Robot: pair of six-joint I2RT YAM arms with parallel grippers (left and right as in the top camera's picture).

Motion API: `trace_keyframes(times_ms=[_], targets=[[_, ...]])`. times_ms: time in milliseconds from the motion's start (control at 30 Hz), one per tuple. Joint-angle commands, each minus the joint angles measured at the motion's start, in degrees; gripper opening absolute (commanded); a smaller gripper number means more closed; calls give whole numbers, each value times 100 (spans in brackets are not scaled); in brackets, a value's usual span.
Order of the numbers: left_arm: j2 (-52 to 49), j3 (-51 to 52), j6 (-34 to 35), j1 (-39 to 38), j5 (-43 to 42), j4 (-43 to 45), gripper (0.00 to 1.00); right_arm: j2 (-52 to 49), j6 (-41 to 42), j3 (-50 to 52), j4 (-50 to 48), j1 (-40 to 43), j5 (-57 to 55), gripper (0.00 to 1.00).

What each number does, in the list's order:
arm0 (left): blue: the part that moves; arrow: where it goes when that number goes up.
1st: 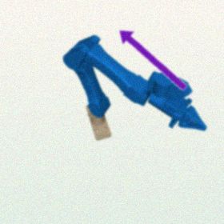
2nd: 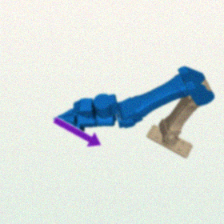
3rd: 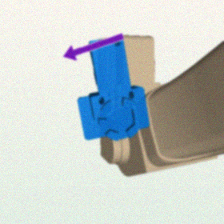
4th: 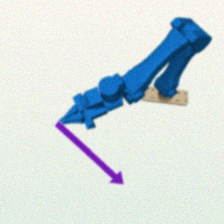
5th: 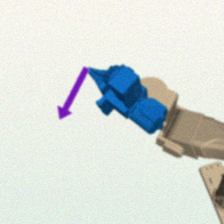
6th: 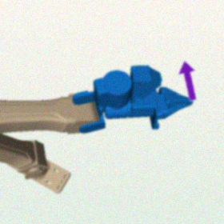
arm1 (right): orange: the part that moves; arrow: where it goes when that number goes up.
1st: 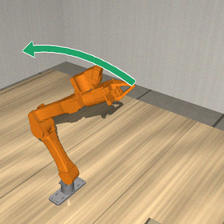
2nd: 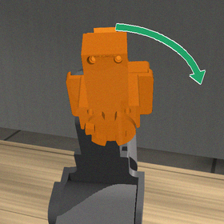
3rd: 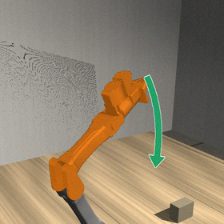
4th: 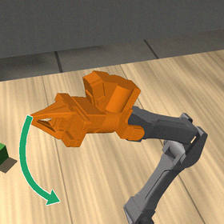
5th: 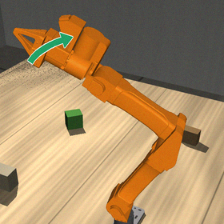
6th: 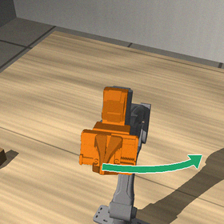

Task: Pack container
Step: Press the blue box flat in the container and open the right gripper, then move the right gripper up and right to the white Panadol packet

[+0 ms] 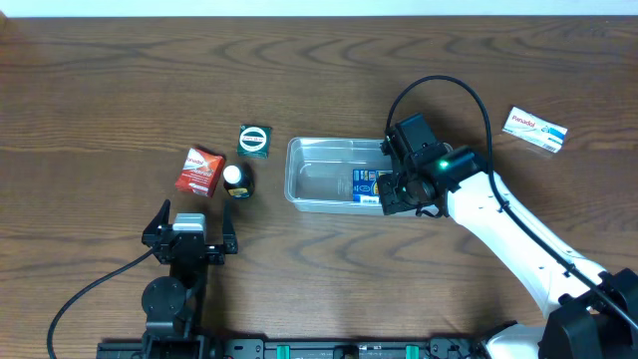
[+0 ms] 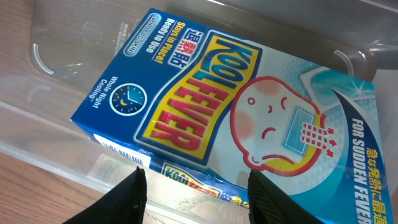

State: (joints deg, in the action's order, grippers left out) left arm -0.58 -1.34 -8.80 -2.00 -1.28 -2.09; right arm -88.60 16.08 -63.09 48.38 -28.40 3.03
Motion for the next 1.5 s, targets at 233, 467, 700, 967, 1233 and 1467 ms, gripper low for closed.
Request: trace_keyframes(times_ms=[233, 467, 700, 967, 1233, 1467], targets=[[35, 111, 48, 22, 131, -210, 98, -68, 59, 35, 7, 31, -153, 43], [35, 111, 50, 22, 129, -210, 98, -70, 63, 37, -254, 31, -149, 33], [35, 111, 48, 22, 129, -210, 98, -114, 63, 42, -251, 31, -151, 10], [35, 111, 48, 22, 129, -210, 98, -595, 63, 59, -341, 31, -142, 1], [35, 111, 50, 22, 131, -210, 98, -662, 63, 48, -428, 33, -105, 1], [35, 111, 48, 22, 131, -210, 98, -531, -7, -527, -33, 181, -105, 1]])
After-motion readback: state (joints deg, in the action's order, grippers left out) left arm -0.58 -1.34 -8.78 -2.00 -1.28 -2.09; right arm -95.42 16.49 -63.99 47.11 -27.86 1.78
